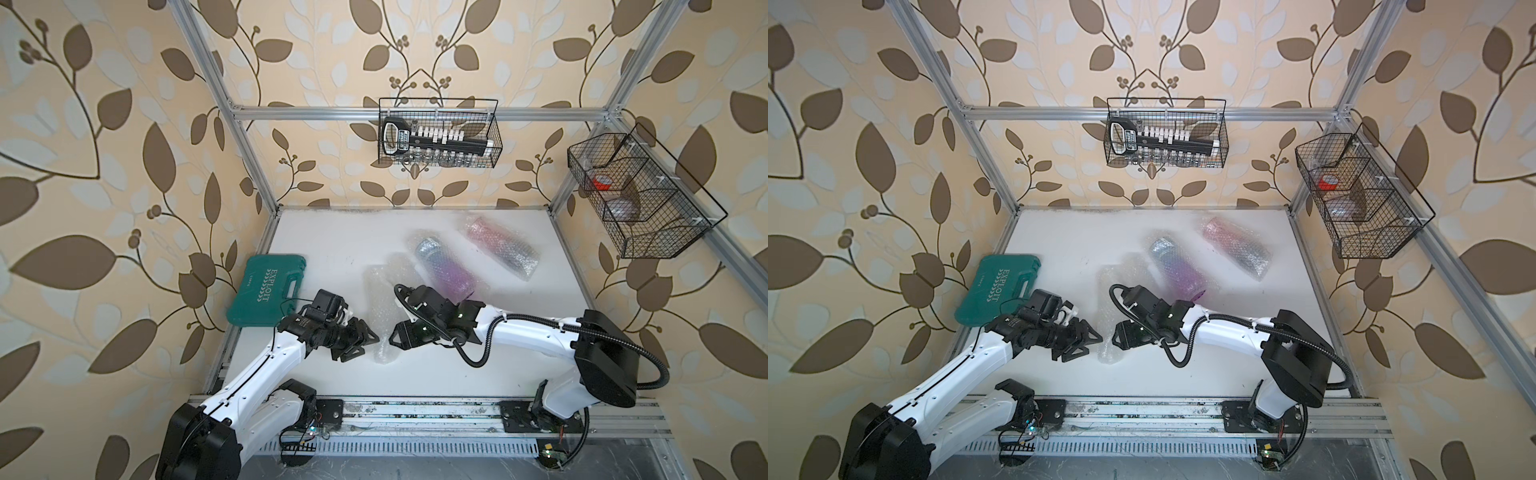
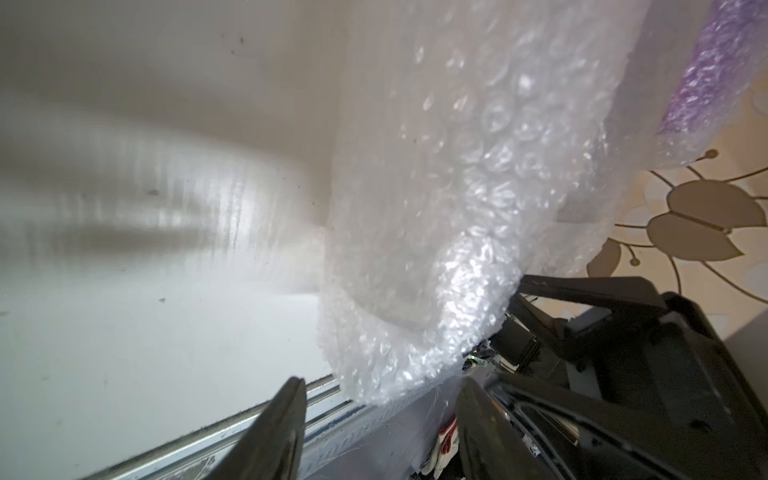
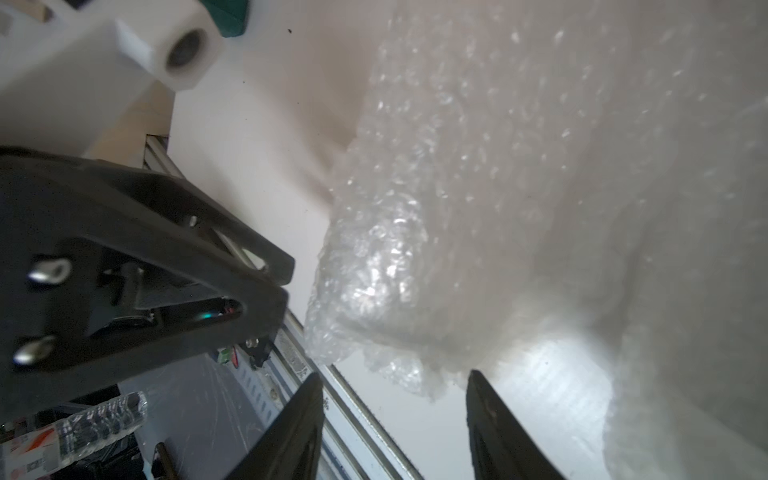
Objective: Unwrap the vase from the bubble wrap
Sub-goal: Unwrap the bubble wrap at the center of the board.
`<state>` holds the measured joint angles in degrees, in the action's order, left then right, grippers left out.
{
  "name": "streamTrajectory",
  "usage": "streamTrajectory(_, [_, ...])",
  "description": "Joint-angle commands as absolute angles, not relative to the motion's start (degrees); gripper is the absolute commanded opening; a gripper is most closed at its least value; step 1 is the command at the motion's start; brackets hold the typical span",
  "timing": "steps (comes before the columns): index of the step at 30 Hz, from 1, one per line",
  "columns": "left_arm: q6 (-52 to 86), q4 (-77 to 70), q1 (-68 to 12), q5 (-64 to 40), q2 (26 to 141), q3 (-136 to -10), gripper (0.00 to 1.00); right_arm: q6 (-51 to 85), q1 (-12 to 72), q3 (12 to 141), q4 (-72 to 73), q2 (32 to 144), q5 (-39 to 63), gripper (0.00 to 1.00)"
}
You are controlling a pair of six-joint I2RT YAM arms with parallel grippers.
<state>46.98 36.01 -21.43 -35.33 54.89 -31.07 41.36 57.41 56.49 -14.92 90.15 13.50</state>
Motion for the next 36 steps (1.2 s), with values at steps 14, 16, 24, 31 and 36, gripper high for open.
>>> streamTrajectory(14, [48.6, 34.2, -32.6, -24.5, 68.2, -40.3, 0.47, 47.8, 58.2, 52.0, -14.5, 92.0, 10.5, 0.52])
streamTrajectory(16, [48.1, 34.3, -32.6, -23.6, 69.7, -41.3, 0.42, 48.4, 58.2, 51.4, -14.4, 91.5, 10.3, 0.52])
streamTrajectory(24, [47.2, 33.9, -32.7, -23.7, 72.5, -42.2, 0.13, 51.4, 55.5, 45.8, -8.6, 88.5, 11.2, 0.53])
streamTrajectory(31, [47.0, 34.4, -32.7, -25.0, 72.2, -42.3, 0.0, 50.8, 55.2, 47.7, -3.0, 92.0, 13.9, 0.53])
streamTrajectory(36, [46.7, 35.3, -32.7, -25.0, 71.9, -43.1, 0.0, 50.0, 55.2, 49.0, -1.8, 93.6, 14.7, 0.54])
